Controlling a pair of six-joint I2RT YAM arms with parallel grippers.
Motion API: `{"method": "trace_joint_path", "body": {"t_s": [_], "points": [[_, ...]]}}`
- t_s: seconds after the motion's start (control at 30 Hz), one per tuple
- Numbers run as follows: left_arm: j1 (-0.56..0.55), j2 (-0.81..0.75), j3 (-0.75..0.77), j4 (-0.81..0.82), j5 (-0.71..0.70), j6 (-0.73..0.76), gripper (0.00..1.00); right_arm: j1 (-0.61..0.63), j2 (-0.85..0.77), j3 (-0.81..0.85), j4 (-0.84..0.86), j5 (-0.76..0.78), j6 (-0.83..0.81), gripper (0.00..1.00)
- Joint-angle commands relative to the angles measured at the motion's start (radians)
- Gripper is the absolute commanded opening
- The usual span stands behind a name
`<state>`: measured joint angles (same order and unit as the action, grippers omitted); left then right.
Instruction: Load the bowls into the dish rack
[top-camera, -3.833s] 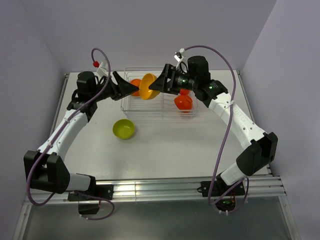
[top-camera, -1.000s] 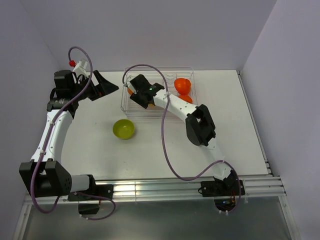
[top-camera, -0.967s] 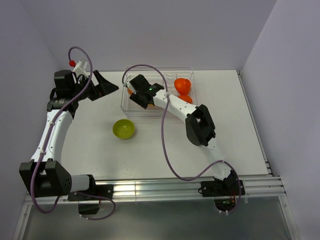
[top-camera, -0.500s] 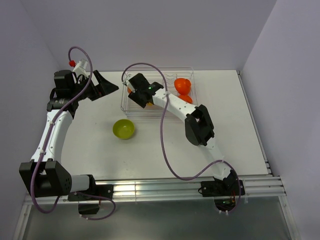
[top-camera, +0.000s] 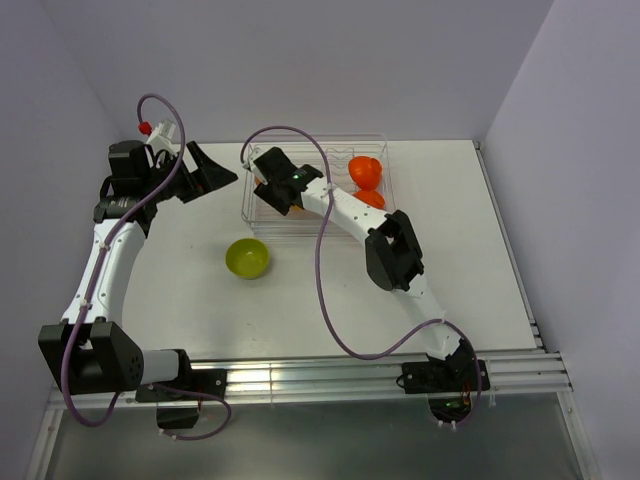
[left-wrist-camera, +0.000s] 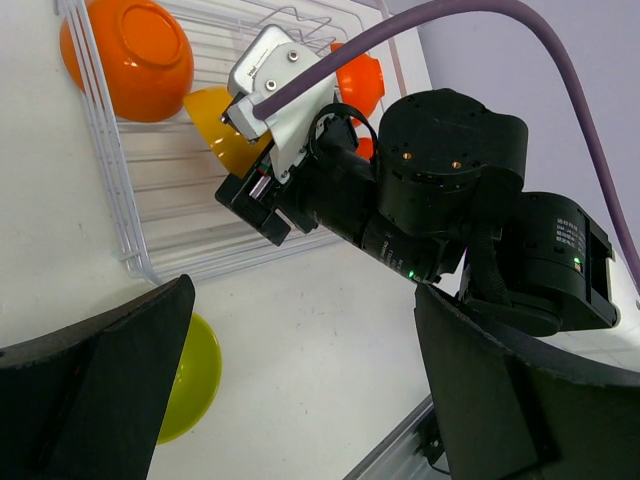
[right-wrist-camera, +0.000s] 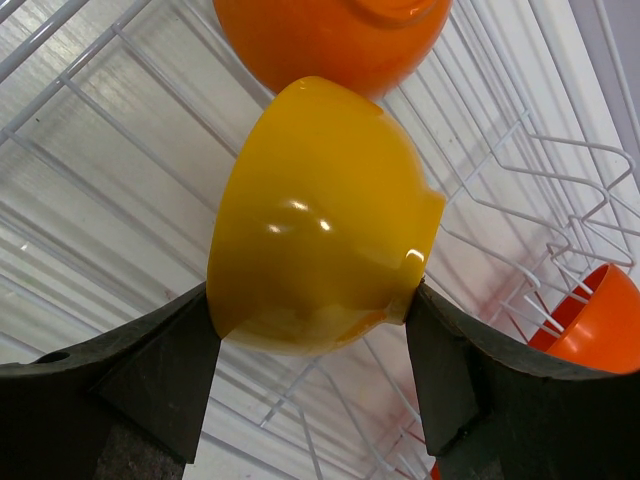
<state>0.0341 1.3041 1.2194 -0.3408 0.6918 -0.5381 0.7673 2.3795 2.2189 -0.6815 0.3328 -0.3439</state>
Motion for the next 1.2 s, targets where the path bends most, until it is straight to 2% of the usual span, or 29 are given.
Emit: {"method": "trace_joint_path", "body": {"t_s": [0.0, 0.7, 0.77, 1.17], "points": [[0.004, -0.02, 0.025, 0.003, 0.012, 0.013, 0.98, 0.009, 0.02, 0.025, -0.018, 0.018, 0.025, 0.49], [0.003, -0.019, 0.025, 0.002, 0.015, 0.009, 0.98, 0.009, -0.009, 0.013, -0.032, -0.015, 0.068, 0.77], [0.004, -0.017, 0.025, 0.002, 0.015, 0.01, 0.98, 0.009, -0.017, 0.01, -0.036, -0.034, 0.074, 0.85], [0.004, -0.02, 0.025, 0.003, 0.018, 0.01, 0.98, 0.009, -0.035, 0.021, -0.032, -0.052, 0.094, 0.93]]}}
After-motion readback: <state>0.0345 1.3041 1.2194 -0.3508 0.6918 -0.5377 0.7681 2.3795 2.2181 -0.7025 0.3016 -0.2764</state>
